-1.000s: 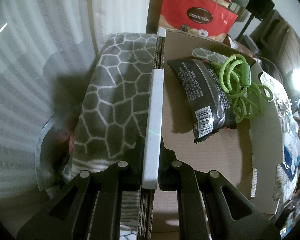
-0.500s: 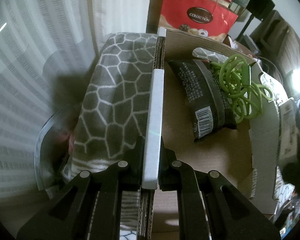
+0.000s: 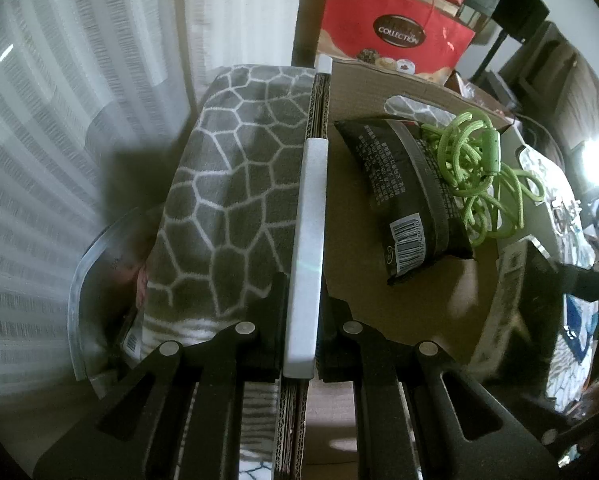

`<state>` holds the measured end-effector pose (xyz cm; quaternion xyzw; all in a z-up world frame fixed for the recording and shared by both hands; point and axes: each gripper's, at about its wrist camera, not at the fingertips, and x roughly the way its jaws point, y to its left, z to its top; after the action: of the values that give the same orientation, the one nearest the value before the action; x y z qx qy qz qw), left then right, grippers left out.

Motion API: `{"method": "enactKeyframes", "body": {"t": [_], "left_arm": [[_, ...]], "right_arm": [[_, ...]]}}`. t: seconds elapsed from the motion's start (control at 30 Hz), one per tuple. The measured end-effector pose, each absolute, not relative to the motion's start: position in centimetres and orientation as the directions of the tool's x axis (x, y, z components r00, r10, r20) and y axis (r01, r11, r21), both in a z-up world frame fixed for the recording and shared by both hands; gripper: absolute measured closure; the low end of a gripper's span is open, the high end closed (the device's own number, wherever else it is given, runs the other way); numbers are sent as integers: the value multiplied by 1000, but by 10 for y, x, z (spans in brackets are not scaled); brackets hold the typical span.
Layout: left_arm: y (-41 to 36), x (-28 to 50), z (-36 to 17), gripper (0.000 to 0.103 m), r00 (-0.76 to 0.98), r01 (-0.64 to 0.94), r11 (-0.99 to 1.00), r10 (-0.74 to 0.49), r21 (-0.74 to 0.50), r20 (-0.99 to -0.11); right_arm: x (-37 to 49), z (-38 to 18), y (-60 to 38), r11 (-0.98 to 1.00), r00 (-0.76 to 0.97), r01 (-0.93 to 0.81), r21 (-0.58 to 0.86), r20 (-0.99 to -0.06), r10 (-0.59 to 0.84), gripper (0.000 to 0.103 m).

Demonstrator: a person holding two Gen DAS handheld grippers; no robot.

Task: Organize objects
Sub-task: 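Carry the Carefree pack into the box with the right gripper and release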

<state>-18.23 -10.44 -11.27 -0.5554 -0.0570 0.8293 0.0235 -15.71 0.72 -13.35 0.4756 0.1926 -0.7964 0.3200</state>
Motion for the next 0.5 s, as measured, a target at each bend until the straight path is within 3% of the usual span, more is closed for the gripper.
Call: {"method": "enactKeyframes", "body": {"t": [0.5], "left_arm": [[-105, -182, -113, 92, -382, 26, -992, 102, -121, -918]], "right_arm": [[-144, -162, -7, -605, -319, 785, -132, -924, -212, 22]]}}
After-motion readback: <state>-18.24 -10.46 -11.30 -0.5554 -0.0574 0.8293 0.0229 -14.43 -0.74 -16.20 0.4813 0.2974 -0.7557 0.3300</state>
